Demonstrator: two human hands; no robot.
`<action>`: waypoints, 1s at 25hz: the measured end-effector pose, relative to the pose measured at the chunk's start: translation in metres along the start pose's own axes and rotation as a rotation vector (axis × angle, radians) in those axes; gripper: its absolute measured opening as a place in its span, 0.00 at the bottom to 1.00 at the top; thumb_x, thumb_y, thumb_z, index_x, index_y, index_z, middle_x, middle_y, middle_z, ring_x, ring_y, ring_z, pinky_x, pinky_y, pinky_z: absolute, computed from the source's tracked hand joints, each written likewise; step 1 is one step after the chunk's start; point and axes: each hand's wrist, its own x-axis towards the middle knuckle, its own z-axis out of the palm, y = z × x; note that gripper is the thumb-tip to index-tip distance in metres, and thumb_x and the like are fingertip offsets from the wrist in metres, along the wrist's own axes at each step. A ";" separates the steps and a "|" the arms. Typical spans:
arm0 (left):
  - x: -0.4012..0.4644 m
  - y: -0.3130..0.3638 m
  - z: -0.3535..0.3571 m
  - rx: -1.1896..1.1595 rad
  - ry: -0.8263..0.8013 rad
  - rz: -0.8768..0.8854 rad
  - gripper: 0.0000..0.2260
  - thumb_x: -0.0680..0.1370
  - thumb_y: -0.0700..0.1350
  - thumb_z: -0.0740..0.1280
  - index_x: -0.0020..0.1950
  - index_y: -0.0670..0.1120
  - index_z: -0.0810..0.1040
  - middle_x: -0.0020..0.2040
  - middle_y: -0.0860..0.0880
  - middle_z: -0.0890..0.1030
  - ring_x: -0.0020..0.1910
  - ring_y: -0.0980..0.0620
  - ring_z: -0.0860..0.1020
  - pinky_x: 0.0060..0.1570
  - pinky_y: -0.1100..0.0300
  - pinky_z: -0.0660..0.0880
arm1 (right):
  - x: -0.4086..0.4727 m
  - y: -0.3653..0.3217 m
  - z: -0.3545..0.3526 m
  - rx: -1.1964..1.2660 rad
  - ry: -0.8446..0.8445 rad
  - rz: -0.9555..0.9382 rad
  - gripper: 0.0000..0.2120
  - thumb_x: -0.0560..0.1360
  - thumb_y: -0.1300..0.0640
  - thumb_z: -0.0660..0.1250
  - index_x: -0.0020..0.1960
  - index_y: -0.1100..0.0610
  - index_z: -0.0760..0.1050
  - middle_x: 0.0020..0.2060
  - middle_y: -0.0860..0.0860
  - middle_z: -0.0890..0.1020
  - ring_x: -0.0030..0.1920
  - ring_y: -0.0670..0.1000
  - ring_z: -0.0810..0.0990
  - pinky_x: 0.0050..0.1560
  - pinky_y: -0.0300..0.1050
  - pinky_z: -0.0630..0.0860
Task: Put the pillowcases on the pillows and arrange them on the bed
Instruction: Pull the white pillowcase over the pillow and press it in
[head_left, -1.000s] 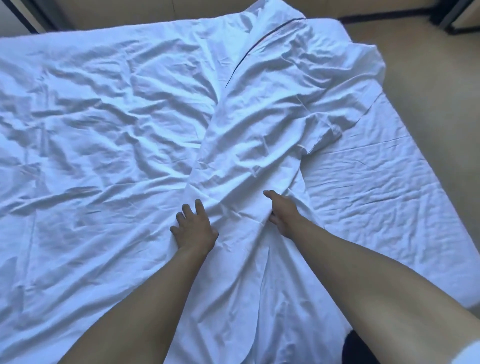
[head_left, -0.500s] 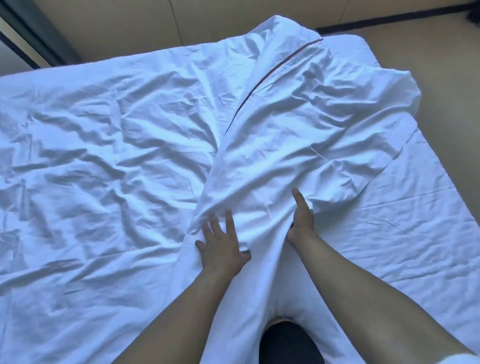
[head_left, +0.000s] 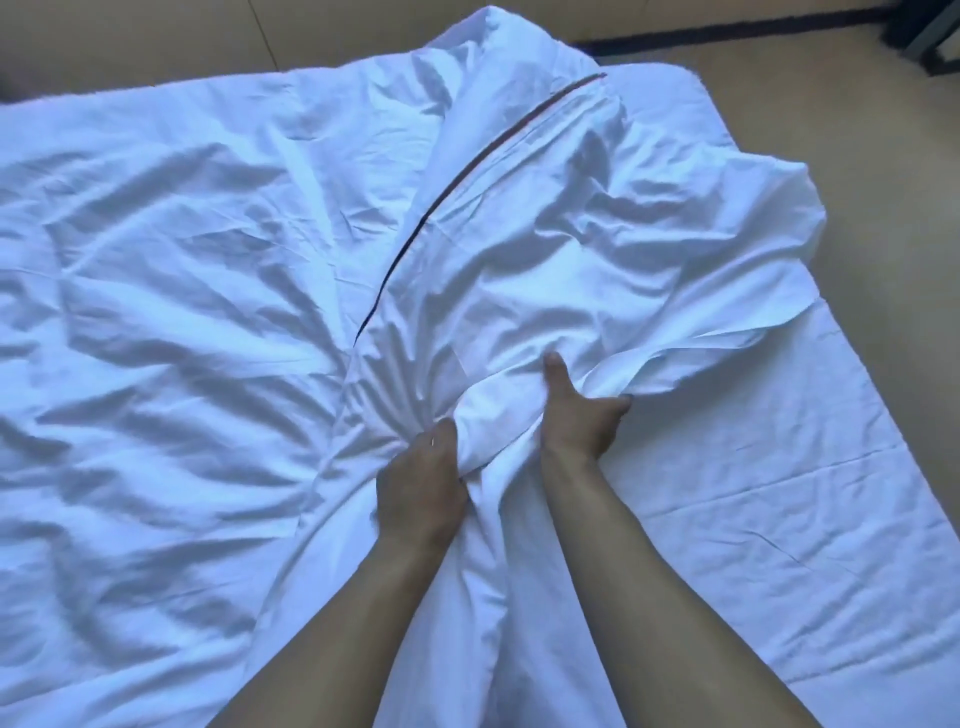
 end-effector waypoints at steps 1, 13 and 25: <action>0.002 -0.002 -0.017 -0.008 -0.005 0.019 0.23 0.71 0.37 0.64 0.66 0.47 0.73 0.48 0.45 0.81 0.44 0.38 0.80 0.38 0.53 0.70 | 0.002 -0.013 0.007 -0.056 -0.034 0.021 0.52 0.64 0.39 0.80 0.74 0.64 0.59 0.66 0.59 0.75 0.65 0.58 0.76 0.62 0.48 0.75; -0.052 -0.237 -0.262 -0.317 0.519 -0.791 0.21 0.78 0.45 0.65 0.71 0.45 0.68 0.60 0.38 0.79 0.59 0.35 0.76 0.54 0.45 0.74 | -0.303 -0.147 0.226 -0.809 -1.381 -1.057 0.39 0.79 0.50 0.69 0.82 0.57 0.53 0.81 0.56 0.56 0.81 0.55 0.54 0.78 0.43 0.51; -0.033 -0.202 -0.144 -0.553 0.041 -0.642 0.25 0.82 0.57 0.60 0.75 0.45 0.66 0.71 0.44 0.70 0.68 0.44 0.71 0.60 0.52 0.70 | -0.141 -0.036 0.147 -1.165 -1.035 -0.894 0.24 0.79 0.56 0.64 0.75 0.56 0.69 0.75 0.54 0.68 0.75 0.53 0.65 0.71 0.43 0.63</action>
